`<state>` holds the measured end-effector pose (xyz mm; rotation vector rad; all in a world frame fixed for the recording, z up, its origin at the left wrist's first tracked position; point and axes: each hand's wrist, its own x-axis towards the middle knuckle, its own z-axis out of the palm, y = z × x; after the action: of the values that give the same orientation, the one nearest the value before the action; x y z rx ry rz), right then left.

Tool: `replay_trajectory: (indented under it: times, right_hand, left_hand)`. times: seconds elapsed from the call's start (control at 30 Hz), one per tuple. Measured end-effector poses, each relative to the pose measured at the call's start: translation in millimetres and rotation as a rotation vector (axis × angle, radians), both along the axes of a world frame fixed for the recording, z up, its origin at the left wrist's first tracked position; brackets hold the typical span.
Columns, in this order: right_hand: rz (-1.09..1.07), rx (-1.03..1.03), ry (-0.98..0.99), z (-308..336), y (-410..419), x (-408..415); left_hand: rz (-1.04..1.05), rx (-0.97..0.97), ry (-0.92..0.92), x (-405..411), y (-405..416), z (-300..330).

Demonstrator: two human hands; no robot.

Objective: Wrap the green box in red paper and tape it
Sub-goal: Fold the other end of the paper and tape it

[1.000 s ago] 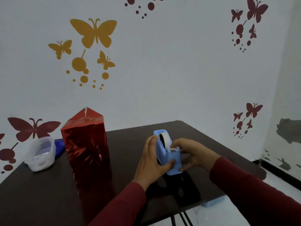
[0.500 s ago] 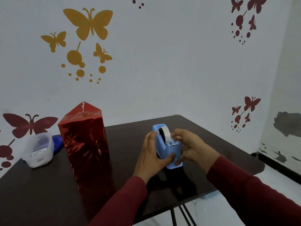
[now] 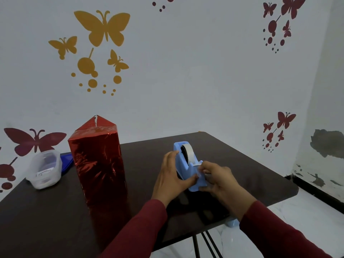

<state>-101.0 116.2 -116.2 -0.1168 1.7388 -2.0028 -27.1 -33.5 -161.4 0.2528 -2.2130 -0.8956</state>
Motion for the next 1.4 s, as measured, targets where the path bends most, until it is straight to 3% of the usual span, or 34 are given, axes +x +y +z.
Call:
replay_trajectory:
  times: [0.33,0.5,0.6,0.77,0.9,1.03,1.4]
  right_hand:
    - [0.096,0.241,0.251,14,7,-23]
    - [0.125,0.501,0.376,9,18,-22]
    - [0.13,0.337,0.324,3,35,-11]
    - [0.147,0.044,0.324,31,44,19]
    - [0.227,0.049,0.429,54,36,37]
    - [0.291,0.075,0.479,70,17,52]
    - [0.479,0.06,0.613,98,-37,90]
  left_hand:
    - [-0.063,0.023,0.107,3,-1,-4]
    - [-0.047,0.058,0.177,11,12,12]
    - [-0.062,0.113,0.156,20,14,30]
    - [-0.265,0.157,-0.019,43,18,80]
    - [-0.278,0.021,-0.113,68,19,119]
    - [-0.208,-0.101,-0.096,97,10,139]
    - [-0.032,-0.135,-0.035,157,-21,152]
